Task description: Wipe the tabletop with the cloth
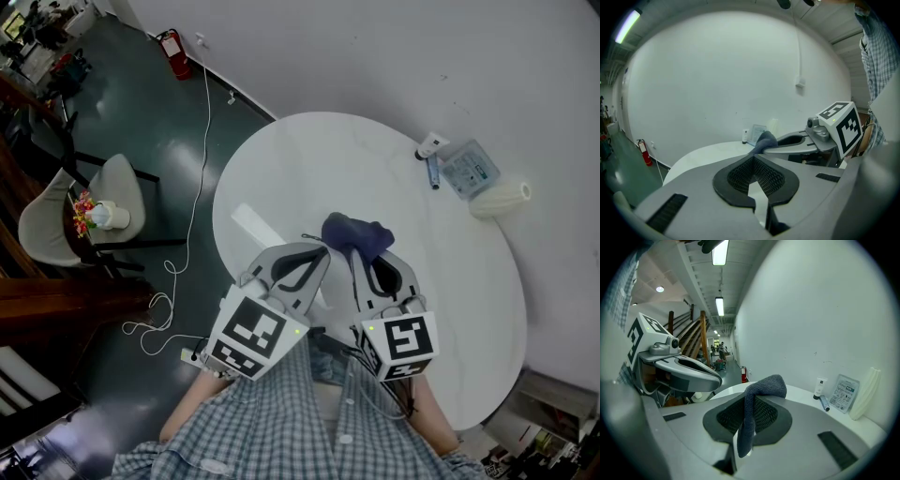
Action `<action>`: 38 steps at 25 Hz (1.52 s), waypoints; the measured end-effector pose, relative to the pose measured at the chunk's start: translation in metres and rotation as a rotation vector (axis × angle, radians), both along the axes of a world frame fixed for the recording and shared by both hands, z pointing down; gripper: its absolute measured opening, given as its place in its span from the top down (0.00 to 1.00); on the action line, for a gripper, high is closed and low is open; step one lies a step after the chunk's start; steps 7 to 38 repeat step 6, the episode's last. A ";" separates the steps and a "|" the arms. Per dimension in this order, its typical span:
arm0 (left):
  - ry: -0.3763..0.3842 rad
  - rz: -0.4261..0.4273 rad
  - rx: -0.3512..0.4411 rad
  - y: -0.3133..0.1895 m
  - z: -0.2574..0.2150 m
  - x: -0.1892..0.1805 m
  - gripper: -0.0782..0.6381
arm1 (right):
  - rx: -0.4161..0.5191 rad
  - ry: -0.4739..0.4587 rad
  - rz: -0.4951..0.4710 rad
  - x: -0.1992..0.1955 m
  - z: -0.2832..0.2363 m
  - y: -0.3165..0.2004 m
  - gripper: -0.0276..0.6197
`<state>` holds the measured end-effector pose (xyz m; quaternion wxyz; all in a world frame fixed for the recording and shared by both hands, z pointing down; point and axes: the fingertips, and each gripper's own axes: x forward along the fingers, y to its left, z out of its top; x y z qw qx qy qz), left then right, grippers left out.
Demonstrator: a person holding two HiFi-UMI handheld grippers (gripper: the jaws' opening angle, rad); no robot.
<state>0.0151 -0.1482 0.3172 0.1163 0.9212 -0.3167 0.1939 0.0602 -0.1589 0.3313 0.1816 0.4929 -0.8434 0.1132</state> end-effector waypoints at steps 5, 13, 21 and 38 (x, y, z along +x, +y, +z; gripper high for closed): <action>0.002 -0.003 0.001 0.002 0.001 -0.003 0.88 | -0.002 0.007 -0.001 -0.003 0.002 0.003 0.92; 0.002 -0.003 0.001 0.002 0.001 -0.003 0.88 | -0.002 0.009 -0.002 -0.003 0.002 0.003 0.92; 0.002 -0.003 0.001 0.002 0.001 -0.003 0.88 | -0.002 0.009 -0.002 -0.003 0.002 0.003 0.92; 0.002 -0.003 0.001 0.002 0.001 -0.003 0.88 | -0.002 0.009 -0.002 -0.003 0.002 0.003 0.92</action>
